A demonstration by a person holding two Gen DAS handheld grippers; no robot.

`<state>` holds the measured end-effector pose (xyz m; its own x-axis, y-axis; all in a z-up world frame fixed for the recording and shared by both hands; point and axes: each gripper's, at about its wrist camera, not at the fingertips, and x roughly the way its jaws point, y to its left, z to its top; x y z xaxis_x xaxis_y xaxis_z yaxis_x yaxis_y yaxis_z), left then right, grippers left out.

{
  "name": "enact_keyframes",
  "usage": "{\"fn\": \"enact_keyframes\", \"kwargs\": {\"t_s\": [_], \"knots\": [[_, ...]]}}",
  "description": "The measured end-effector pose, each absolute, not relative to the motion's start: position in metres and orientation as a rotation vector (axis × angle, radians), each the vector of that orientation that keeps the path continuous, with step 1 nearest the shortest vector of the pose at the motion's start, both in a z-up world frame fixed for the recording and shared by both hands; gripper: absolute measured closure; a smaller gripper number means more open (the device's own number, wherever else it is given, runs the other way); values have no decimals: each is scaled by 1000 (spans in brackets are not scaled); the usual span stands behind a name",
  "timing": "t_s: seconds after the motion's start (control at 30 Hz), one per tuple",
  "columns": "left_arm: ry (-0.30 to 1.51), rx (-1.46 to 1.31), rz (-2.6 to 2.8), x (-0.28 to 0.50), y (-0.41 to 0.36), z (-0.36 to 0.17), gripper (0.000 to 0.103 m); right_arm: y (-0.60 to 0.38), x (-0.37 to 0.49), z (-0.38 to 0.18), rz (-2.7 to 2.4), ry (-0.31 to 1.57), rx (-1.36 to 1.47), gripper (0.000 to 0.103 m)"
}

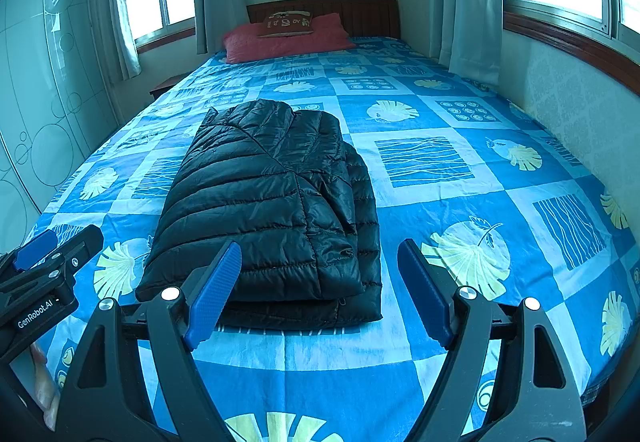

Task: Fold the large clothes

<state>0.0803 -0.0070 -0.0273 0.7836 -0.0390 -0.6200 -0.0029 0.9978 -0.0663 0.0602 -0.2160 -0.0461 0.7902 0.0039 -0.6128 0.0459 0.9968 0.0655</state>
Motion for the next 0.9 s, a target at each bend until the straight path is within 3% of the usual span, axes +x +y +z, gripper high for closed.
{"fn": "enact_keyframes", "kwargs": {"t_s": [0.9], "knots": [[663, -72, -26, 81, -5, -21, 18, -213, 58, -43, -12, 654, 70, 23]]}}
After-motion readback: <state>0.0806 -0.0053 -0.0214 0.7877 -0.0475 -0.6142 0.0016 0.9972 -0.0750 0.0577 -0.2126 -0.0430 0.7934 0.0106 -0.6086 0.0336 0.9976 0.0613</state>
